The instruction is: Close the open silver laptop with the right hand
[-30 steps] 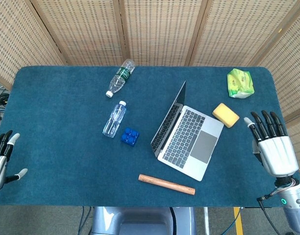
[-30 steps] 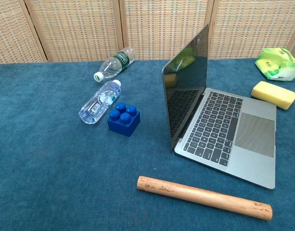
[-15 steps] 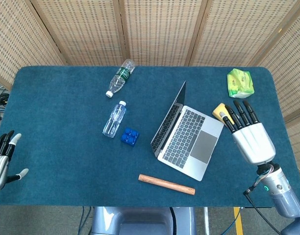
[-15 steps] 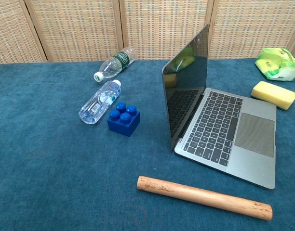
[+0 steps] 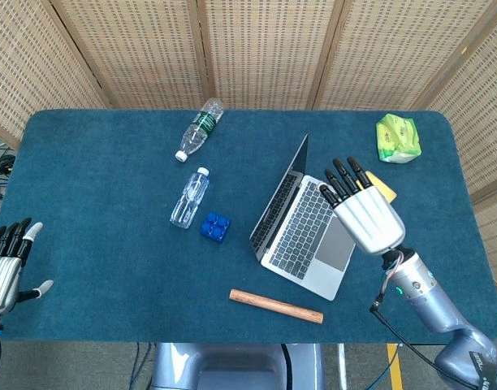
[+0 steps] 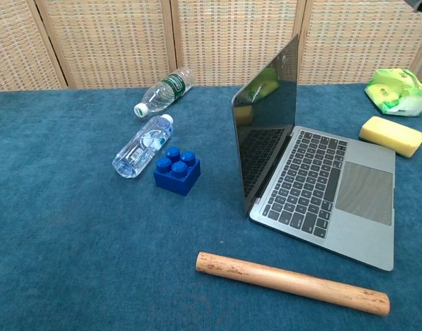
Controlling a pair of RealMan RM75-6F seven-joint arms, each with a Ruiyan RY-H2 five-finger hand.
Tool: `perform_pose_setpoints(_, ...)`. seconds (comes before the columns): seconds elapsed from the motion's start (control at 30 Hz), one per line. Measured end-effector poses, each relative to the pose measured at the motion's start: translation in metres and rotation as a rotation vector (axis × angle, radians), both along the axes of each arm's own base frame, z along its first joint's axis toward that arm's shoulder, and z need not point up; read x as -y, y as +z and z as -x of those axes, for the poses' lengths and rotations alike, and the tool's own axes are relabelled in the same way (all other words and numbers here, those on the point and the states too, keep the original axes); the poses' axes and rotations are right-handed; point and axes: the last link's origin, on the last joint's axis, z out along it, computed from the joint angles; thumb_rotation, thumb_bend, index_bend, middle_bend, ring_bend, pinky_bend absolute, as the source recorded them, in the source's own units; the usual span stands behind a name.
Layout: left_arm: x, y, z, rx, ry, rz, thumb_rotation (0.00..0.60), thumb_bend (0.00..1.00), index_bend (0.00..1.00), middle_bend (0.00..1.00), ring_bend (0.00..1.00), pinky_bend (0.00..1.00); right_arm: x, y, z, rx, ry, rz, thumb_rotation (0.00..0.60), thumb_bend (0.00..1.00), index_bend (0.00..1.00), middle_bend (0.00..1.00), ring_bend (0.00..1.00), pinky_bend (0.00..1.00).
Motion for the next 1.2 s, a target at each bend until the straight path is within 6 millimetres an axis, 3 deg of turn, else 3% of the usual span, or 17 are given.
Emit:
perform_pose_setpoints(0.33, -0.002, -0.002, 0.003, -0.008, 0.010, -0.003, 0.600, 0.08, 0.00, 0.00, 0.00, 0.00, 0.008, -0.018, -0.027, -0.007, 0.023, -0.035, 0.600, 0.85, 0.28, 0.26, 0.15, 0.17)
perform_pose_setpoints(0.77, -0.002, -0.001, 0.003, -0.006, 0.009, -0.006, 0.600, 0.08, 0.00, 0.00, 0.00, 0.00, 0.007, -0.052, -0.047, -0.034, 0.054, -0.087, 0.600, 0.85, 0.29, 0.27, 0.15, 0.17)
perform_pose_setpoints(1.2, -0.002, -0.003, 0.003, -0.011, 0.009, 0.002, 0.600, 0.08, 0.00, 0.00, 0.00, 0.00, 0.011, -0.073, -0.044, -0.072, 0.026, -0.108, 0.600, 0.85, 0.31, 0.27, 0.15, 0.17)
